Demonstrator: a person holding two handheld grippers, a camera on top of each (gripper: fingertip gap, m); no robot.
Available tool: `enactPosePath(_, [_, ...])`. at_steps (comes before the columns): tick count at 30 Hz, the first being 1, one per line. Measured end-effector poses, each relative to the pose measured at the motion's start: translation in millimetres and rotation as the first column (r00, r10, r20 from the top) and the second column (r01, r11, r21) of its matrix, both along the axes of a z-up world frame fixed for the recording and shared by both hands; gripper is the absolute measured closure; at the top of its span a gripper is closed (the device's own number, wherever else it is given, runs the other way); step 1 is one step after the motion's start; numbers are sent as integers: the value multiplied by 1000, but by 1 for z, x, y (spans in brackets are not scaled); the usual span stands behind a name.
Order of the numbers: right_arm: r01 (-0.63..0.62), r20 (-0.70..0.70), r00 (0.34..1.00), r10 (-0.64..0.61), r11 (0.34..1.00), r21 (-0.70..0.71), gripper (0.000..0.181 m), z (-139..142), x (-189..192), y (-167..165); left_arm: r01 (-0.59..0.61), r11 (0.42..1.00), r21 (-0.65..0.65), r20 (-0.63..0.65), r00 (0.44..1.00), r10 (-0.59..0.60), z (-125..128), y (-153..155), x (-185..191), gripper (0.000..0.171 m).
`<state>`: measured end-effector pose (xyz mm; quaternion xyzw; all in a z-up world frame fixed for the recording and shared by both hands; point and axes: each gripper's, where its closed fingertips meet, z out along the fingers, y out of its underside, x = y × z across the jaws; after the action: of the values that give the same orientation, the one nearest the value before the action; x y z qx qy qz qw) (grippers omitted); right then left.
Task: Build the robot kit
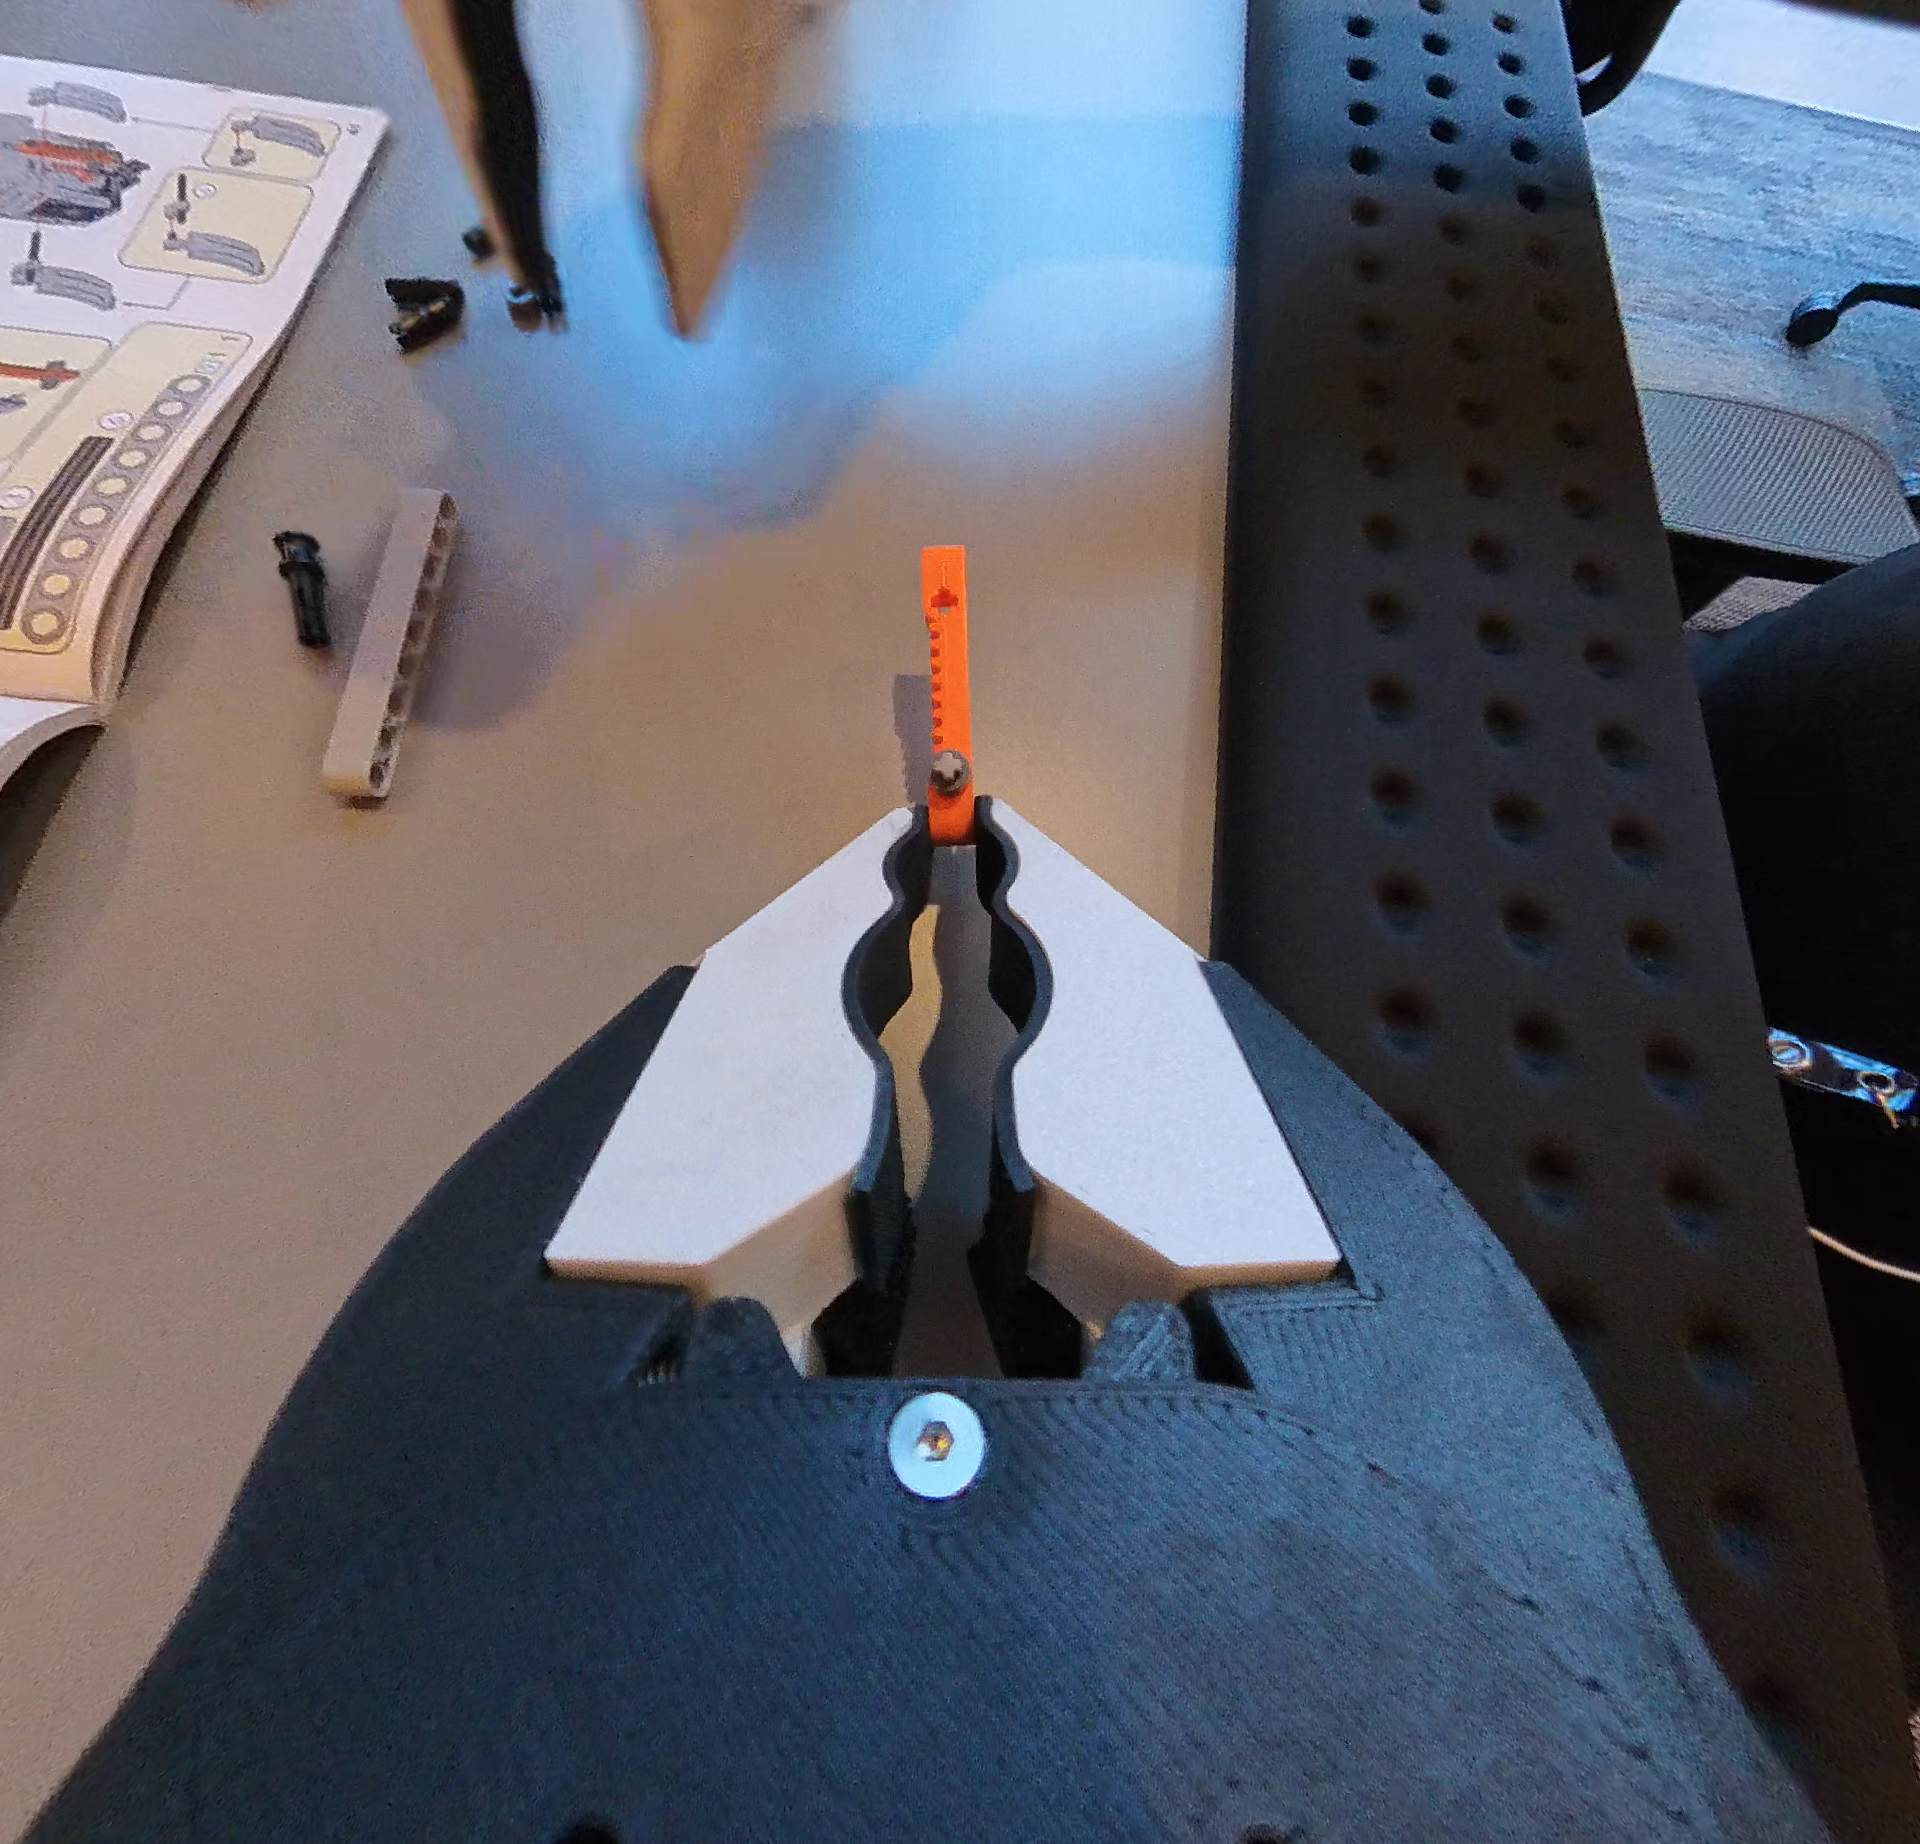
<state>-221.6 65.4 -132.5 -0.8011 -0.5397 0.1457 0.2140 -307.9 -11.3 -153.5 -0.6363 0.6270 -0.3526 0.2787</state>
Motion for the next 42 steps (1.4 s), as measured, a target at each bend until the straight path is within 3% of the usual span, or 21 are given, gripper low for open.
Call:
enactPosePath(3, [-264, -78, 959, 271, 960, 88, 154, 11, -48, -54, 10, 1000, -1, 11, 1000, -10, 2, -2, 0, 167])
enactPosePath(5, [-311, -27, 949, 314, 946, 90, 154, 1, -59, -68, 25, 1000, 16, 1, 1000, -25, 0, -4, 1, 167])
enactPosePath(10, [-297, -94, 950, 298, 955, 23, 158, -13, -74, -77, 46, 998, 52, -8, 999, -46, -1, -8, 0, 167])
enactPosePath(13, [-304, -138, 944, 301, 953, 0, 176, -19, -79, -82, 43, 999, 26, 8, 999, -43, 1, -8, 0, 167])
enactPosePath(16, [-179, -276, 942, 191, 981, 70, 176, -5, -85, -68, -57, 998, 33, 128, 990, 52, 24, 9, -3, 162])
enactPosePath(17, [-91, -407, 905, 122, 991, 95, 176, 10, -91, -60, -88, 996, 4, 236, 968, 85, 45, 15, -6, 155])
enactPosePath(18, [-3, -560, 827, 53, 996, 89, 177, 31, -95, -55, -104, 993, -59, 364, 924, 119, 70, 20, -11, 149])
enactPosePath(20, [101, -782, 621, -56, 995, 9, 177, 74, -95, -52, -77, 967, -244, 589, 780, 210, 116, 30, -28, 138])
enactPosePath(22, [161, -877, 472, -96, 987, -22, 177, 101, -89, -51, 35, 905, -424, 718, 623, 312, 151, 36, -46, 133])
enactPosePath(23, [168, -905, 414, -92, 985, -24, 177, 110, -87, -53, 80, 874, -480, 739, 574, 353, 161, 37, -49, 134])
enactPosePath(24, [176, -929, 357, -95, 984, -33, 177, 118, -85, -54, 81, 857, -509, 735, 560, 383, 163, 38, -47, 135])
enactPosePath(27, [178, -968, 220, -122, 981, -83, 177, 132, -81, -55, -19, 869, -495, 679, 615, 400, 153, 32, -26, 135])
enactPosePath(32, [126, -980, 122, -160, 982, -144, 177, 137, -83, -58, -33, 872, -489, 687, 601, 408, 173, 26, -8, 137])
enactPosePath(36, [137, -984, 107, -141, 982, -126, 177, 140, -81, -59, -77, 890, -449, 670, 630, 393, 168, 29, 9, 145])
enactPosePath(38, [151, -985, 97, -143, 980, -127, 177, 141, -77, -58, -41, 891, -451, 697, 608, 381, 171, 27, 14, 158])
enactPosePath(42, [151, -984, 102, -145, 980, -129, 177, 139, -77, -58, 3, 892, -453, 722, 589, 364, 174, 25, 21, 164])
